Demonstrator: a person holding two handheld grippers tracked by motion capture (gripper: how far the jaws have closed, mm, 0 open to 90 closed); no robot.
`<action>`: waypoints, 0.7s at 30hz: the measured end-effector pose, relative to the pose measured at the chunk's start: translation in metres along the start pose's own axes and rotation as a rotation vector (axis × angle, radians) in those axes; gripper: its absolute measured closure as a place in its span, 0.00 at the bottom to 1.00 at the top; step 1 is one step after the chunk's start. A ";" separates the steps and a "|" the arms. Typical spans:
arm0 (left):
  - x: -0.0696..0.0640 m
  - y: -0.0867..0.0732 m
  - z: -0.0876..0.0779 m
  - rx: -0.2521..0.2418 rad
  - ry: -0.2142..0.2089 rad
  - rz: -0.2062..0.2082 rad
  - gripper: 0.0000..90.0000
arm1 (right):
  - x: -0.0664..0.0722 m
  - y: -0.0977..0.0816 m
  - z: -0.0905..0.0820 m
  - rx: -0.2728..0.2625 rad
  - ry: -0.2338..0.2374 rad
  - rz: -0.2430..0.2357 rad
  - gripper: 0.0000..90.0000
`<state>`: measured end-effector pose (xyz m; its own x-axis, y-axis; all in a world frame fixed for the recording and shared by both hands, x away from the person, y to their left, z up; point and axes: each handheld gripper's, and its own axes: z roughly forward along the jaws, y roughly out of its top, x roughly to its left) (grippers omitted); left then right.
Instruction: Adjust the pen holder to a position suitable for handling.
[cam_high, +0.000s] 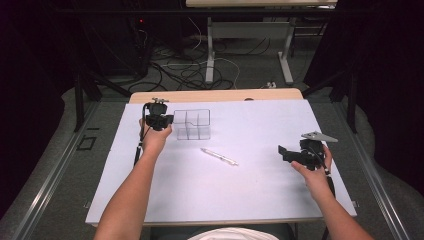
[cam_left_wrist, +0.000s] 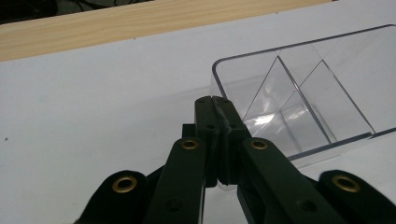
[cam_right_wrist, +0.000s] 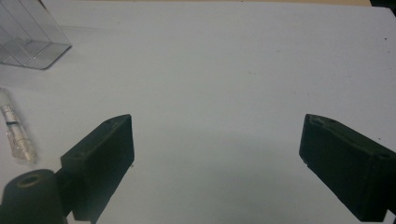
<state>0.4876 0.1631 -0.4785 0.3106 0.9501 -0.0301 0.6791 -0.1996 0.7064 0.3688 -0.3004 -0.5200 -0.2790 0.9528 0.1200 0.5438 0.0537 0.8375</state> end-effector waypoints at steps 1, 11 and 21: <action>-0.003 0.001 0.001 -0.003 -0.002 0.005 1.00 | 0.000 0.000 0.000 0.001 -0.001 0.000 0.11; -0.026 0.002 0.006 -0.017 -0.050 0.001 1.00 | 0.000 0.000 0.001 0.001 0.002 -0.002 0.11; -0.049 0.007 0.012 -0.014 -0.078 0.023 1.00 | 0.001 0.000 0.001 0.004 0.007 0.002 0.12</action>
<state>0.4853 0.1127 -0.4804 0.3771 0.9236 -0.0685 0.6622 -0.2172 0.7172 0.3691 -0.2994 -0.5203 -0.2835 0.9507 0.1259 0.5477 0.0527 0.8350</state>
